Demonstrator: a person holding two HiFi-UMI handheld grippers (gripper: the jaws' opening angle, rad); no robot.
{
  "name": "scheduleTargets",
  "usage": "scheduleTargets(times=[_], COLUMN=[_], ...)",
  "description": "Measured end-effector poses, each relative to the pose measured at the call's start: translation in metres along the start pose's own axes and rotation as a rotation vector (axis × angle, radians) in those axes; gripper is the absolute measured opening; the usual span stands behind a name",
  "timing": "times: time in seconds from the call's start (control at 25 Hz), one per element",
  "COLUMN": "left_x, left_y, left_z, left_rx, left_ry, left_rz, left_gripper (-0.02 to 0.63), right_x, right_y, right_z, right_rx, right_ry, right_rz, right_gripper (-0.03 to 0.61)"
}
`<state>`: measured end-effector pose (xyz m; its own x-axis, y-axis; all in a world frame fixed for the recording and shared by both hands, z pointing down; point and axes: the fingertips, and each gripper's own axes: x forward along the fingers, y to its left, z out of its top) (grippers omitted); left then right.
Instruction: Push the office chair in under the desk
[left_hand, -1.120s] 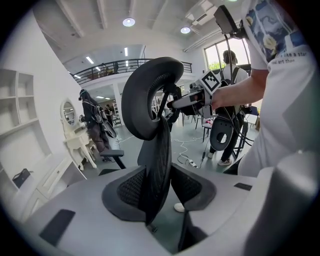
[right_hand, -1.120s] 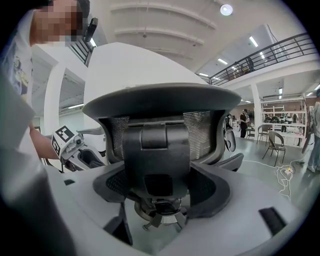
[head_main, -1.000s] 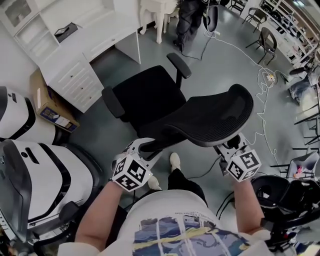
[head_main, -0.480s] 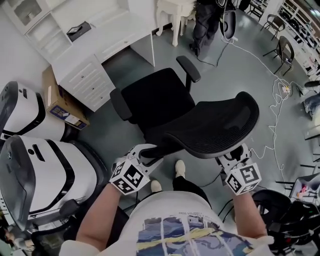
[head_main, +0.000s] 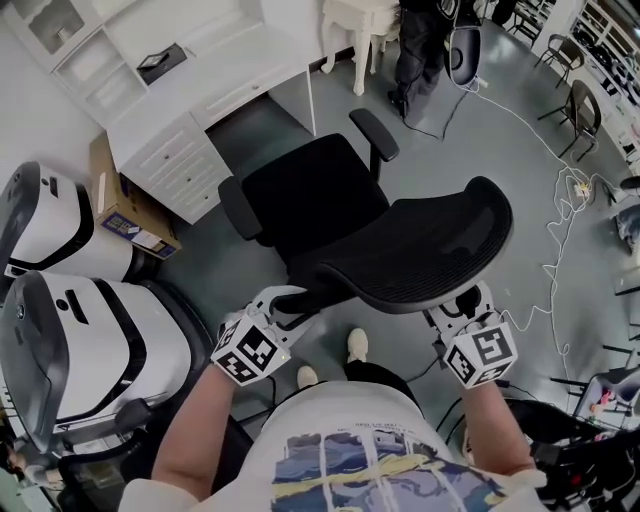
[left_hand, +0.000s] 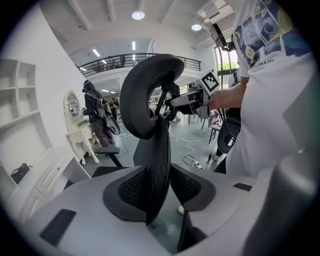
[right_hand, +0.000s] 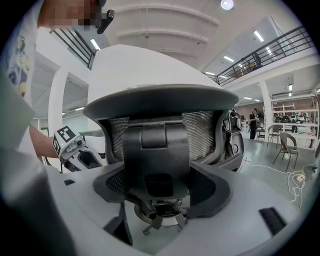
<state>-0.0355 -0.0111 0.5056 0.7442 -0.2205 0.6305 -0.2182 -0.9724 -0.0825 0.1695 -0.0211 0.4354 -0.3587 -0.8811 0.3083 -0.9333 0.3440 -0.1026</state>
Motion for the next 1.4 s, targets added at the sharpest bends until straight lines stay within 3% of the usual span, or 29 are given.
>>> scheduleTargets(times=[1.04, 1.4], left_x=[0.032, 0.044], left_y=[0.081, 0.108], left_z=[0.013, 0.024], left_rx=[-0.050, -0.031], left_ry=[0.022, -0.007], left_rz=[0.042, 0.041], left_gripper=[0.156, 0.152], right_x=[0.083, 0.107], right_y=[-0.046, -0.067], right_z=[0.029, 0.040], right_rx=[-0.015, -0.006], right_ry=[0.026, 0.026], right_rz=[0.065, 0.074], right_gripper=[0.330, 0.330])
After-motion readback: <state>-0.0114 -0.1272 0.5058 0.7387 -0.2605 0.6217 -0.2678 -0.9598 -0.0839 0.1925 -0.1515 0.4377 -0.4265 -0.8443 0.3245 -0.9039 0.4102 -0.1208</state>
